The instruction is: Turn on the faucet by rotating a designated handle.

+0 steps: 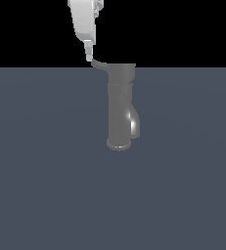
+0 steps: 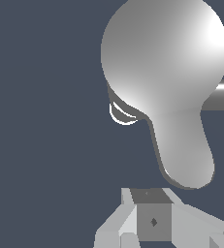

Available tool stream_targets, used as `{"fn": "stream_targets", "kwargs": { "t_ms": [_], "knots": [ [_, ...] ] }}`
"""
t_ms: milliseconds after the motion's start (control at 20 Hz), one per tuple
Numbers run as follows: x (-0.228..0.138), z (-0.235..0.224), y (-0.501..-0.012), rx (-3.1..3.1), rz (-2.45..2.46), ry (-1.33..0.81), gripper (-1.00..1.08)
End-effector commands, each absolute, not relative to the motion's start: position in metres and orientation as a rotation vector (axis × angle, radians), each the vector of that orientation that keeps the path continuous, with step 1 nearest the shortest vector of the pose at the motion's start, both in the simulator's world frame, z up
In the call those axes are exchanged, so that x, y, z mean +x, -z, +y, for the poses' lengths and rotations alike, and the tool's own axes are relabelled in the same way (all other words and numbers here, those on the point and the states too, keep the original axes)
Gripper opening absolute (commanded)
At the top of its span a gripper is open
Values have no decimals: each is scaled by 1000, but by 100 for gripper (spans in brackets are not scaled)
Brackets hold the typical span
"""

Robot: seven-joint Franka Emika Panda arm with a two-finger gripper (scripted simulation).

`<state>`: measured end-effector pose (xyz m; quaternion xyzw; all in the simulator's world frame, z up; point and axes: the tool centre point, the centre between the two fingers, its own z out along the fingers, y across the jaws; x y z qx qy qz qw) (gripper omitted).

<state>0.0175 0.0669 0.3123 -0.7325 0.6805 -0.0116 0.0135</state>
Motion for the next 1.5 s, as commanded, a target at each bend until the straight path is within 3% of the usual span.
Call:
{"fn": "stream_targets", "kwargs": {
  "t_ms": [0,200,1300,1450],
  "knots": [
    [3,61,-300,-2287,2148,5,-100],
    [7,66,-313,-2277,2124,41,-100],
    [-60,23,-297,-2285,2155,1,-100],
    [-52,34,-311,-2295,2110,40,-100]
  ]
}}
